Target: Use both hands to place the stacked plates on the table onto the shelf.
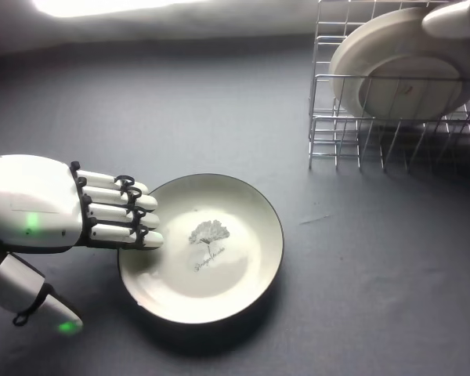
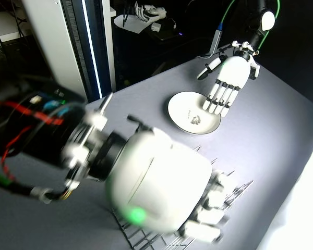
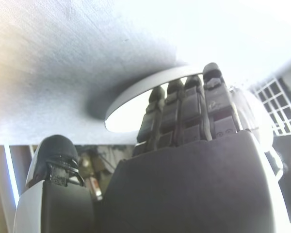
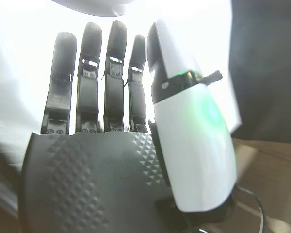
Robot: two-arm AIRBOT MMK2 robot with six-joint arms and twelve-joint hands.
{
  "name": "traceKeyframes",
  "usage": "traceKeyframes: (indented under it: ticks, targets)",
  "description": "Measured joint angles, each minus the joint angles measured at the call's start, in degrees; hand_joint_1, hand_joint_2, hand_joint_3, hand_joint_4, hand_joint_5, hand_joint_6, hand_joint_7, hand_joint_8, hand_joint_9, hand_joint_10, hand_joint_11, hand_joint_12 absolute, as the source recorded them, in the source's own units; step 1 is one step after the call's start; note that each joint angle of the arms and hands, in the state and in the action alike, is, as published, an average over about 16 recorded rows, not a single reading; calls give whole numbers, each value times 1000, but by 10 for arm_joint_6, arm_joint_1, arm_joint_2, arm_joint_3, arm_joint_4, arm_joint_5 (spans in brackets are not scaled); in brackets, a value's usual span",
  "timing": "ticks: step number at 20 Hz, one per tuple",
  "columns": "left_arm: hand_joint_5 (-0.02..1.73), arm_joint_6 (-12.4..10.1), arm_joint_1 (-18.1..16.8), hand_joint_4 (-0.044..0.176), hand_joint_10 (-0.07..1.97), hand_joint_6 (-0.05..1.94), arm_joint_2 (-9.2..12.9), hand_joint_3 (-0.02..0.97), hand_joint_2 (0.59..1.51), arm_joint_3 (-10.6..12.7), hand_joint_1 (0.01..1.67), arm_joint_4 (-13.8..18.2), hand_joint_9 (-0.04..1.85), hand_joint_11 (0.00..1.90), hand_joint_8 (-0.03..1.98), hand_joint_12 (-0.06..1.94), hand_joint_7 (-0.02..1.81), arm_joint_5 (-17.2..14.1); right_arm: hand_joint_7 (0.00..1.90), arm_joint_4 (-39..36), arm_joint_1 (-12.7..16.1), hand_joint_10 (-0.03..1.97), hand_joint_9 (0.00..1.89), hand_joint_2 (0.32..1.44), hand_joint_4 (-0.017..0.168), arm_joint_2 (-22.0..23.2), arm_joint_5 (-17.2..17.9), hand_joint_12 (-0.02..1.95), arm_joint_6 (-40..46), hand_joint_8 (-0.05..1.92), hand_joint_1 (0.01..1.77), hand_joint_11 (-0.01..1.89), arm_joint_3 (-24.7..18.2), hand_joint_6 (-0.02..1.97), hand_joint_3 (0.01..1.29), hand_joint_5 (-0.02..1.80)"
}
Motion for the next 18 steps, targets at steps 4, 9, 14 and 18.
traceKeyframes:
  ticks: [4,9,14,18]
  targets:
    - [7,-27,20,0,-32,-10,-9,19,1119,11,15,-13,-19,23,7,7,10,-5,404,-98,0,700,214,1119,-2,-8,63,1391,-4,314,1117,75,-13,443,15,296]
    - [-4,-61,46,-4,-43,-22,-19,19,1120,22,15,-31,-24,26,3,0,5,-11,216,-222,-16,445,92,1062,-1,-19,145,898,-11,176,990,22,-33,254,15,140]
    - [-12,-88,64,-8,-49,-32,-25,19,1121,29,15,-46,-26,28,-2,-8,0,-17,73,-319,-48,170,22,989,-1,-25,208,397,-15,55,864,10,-51,78,15,37]
    - [-12,-92,71,-9,-52,-33,-27,19,1121,31,14,-52,-26,28,-2,-14,-1,-20,21,-355,-75,13,18,922,-1,-26,229,75,-17,4,823,10,-65,-5,15,16]
